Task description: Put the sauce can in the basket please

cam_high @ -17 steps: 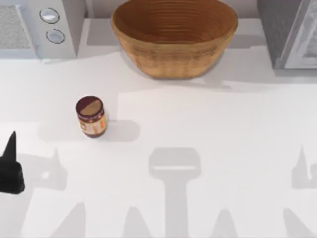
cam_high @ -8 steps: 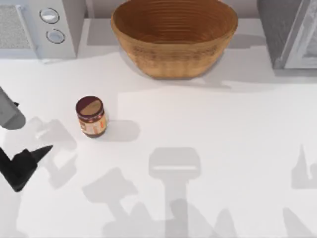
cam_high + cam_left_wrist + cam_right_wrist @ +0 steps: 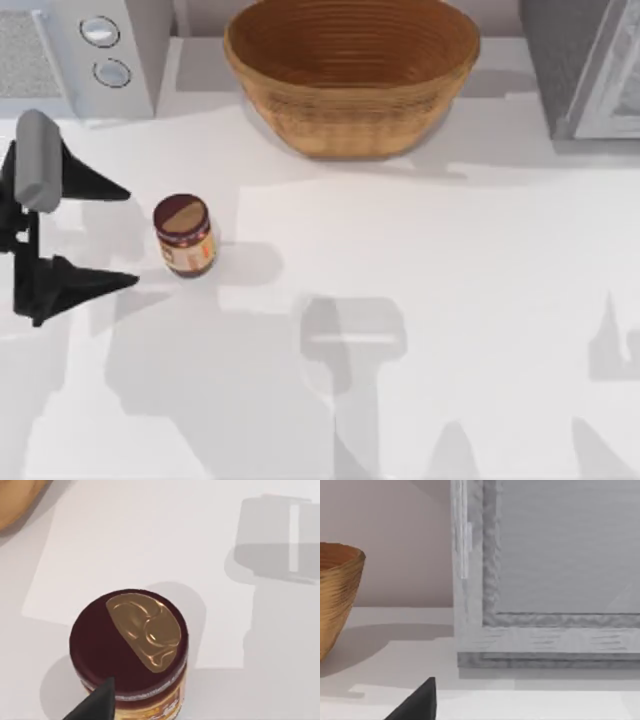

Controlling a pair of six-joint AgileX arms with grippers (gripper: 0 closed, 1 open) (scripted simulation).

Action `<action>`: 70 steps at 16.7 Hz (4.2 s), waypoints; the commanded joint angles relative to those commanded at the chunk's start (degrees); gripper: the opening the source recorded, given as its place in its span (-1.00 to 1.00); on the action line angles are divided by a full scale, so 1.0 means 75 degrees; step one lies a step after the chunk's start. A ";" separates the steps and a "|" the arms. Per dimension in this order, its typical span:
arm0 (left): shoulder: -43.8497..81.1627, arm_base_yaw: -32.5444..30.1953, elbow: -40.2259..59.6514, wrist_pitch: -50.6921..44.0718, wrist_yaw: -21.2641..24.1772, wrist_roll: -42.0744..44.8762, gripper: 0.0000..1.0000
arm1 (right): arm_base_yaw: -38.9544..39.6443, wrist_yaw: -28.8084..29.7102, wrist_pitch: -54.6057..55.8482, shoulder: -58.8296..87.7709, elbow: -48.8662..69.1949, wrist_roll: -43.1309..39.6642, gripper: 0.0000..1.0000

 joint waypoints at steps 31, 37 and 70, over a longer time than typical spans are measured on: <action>0.4076 -0.0746 0.0897 0.4510 0.2642 -0.1425 1.00 | 0.0000 0.0000 0.0000 0.0000 0.0000 0.0000 1.00; 0.3861 -0.1020 0.0547 0.5719 0.2544 -0.2533 1.00 | 0.0000 0.0000 0.0000 0.0000 0.0000 0.0000 1.00; 0.3787 -0.0311 0.0748 0.3436 0.2457 -0.0399 -1.00 | 0.0000 0.0000 0.0000 0.0000 0.0000 0.0000 1.00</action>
